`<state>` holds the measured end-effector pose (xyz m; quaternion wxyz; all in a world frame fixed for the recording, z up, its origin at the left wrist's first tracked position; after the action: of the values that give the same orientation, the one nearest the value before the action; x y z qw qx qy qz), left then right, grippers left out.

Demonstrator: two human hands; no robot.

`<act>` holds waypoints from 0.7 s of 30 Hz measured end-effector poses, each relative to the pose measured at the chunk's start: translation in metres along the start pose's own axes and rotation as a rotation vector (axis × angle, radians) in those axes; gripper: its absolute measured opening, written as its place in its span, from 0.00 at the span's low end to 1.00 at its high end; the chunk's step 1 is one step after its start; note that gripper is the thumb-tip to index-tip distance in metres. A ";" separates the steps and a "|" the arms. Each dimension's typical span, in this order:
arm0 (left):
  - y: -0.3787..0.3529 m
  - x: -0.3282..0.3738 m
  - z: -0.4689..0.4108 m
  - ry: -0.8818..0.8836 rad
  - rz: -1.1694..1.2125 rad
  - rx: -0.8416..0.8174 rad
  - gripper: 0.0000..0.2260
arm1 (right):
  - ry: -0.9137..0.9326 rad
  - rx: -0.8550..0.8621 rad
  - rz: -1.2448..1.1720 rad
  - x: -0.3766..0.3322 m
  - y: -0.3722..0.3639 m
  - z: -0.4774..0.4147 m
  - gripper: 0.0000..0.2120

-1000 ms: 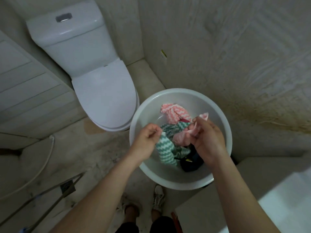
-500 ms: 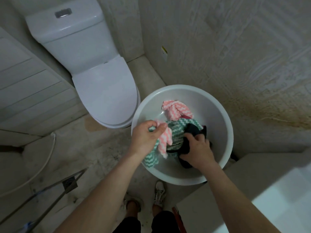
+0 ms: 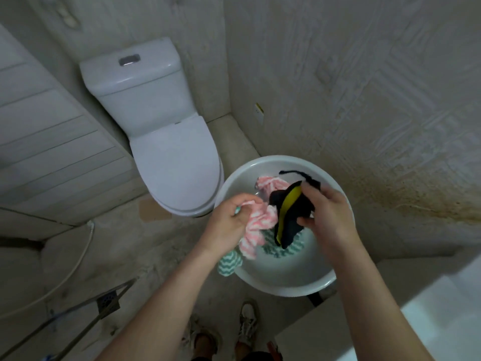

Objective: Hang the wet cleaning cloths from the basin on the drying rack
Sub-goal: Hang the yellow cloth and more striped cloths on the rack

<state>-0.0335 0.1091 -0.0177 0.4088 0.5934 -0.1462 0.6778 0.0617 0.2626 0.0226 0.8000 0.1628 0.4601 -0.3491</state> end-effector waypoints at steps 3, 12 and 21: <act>0.013 0.031 0.008 -0.028 0.089 0.008 0.03 | -0.025 0.017 -0.258 -0.023 -0.012 0.013 0.04; 0.041 0.075 0.026 -0.181 -0.338 0.145 0.07 | 0.238 -0.410 0.250 -0.063 -0.050 0.040 0.09; 0.139 0.104 0.066 -0.183 -0.306 0.487 0.16 | 0.720 0.120 0.990 -0.078 -0.072 0.043 0.16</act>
<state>-0.0849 0.0168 0.1351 0.3368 0.7477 0.0758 0.5672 0.0115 0.2190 0.1154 0.6510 0.5094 0.5508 0.1155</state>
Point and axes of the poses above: each hand's wrist, its own z-axis away from the middle knuckle, its own y-axis out of the back of the hand, x = y × z, the point moved 2 cm from there along -z, towards the middle knuckle, and after that the axes turned 5 degrees about -x, right-handed, at the moved point
